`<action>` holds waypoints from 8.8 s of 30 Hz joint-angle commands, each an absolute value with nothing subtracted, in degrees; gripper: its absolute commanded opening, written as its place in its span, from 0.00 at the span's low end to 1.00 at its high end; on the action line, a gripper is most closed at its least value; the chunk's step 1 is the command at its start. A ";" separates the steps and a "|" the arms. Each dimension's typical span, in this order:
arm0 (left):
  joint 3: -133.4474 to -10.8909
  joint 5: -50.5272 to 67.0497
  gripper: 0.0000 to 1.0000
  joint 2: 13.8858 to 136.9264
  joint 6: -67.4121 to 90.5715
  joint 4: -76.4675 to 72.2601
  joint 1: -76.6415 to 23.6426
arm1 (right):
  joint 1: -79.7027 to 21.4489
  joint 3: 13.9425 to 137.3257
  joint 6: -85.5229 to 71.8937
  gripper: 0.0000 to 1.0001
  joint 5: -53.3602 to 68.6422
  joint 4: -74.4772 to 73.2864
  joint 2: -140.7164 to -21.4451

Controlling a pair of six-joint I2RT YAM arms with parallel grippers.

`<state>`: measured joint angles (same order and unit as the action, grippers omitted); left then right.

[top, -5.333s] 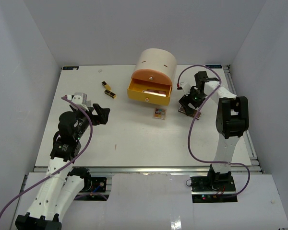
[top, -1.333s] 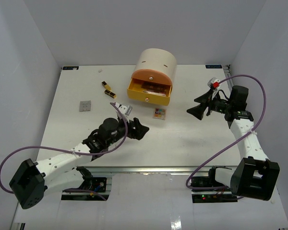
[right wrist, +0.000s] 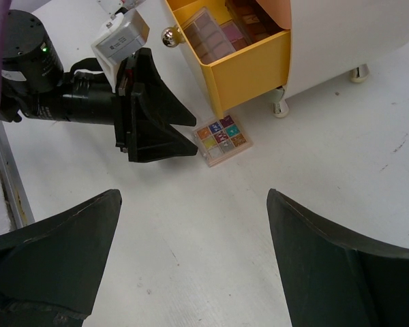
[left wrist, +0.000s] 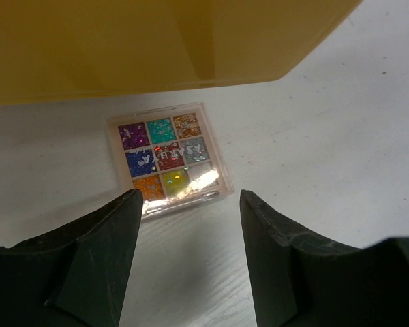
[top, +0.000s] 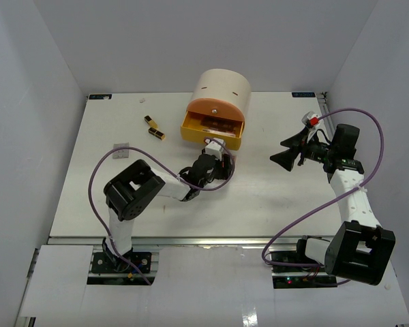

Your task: Organize the makeup

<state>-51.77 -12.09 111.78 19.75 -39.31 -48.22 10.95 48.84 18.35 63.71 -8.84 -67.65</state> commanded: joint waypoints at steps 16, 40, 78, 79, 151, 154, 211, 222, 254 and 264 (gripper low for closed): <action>-59.67 -10.52 0.70 116.94 19.32 -31.23 -46.23 | 11.55 48.16 18.49 0.94 66.22 -7.95 -68.29; -64.61 -0.38 0.70 119.20 22.84 -31.63 -57.13 | 12.67 49.83 22.76 0.94 59.95 -12.37 -66.90; -40.97 -8.03 0.98 43.91 5.17 11.85 -38.41 | -26.16 59.68 13.04 0.90 -1.37 -13.03 -95.28; -40.07 -8.46 0.98 43.04 5.10 11.87 -38.34 | -26.19 59.54 13.38 0.90 -1.11 -12.94 -95.50; -37.44 -7.21 0.98 40.43 5.71 12.13 -36.74 | -22.27 46.20 18.63 0.90 5.36 5.27 -93.52; -37.44 -7.21 0.98 40.52 5.71 12.12 -36.74 | -22.33 46.33 18.80 0.90 5.92 5.35 -93.99; -37.27 -7.72 0.98 39.04 5.89 11.95 -35.24 | -37.42 88.31 61.43 0.23 -9.39 -19.77 -92.69; -37.27 -7.33 0.98 38.53 5.80 11.95 -34.98 | -37.35 88.20 62.02 0.63 -14.56 -13.61 -97.56; -37.27 -6.35 0.98 40.02 6.33 11.89 -34.19 | -37.35 83.11 61.17 0.92 -11.21 -13.98 -93.32; -37.27 -6.30 0.98 39.85 6.30 11.87 -34.01 | -37.35 82.85 59.53 0.90 -9.02 -14.03 -92.30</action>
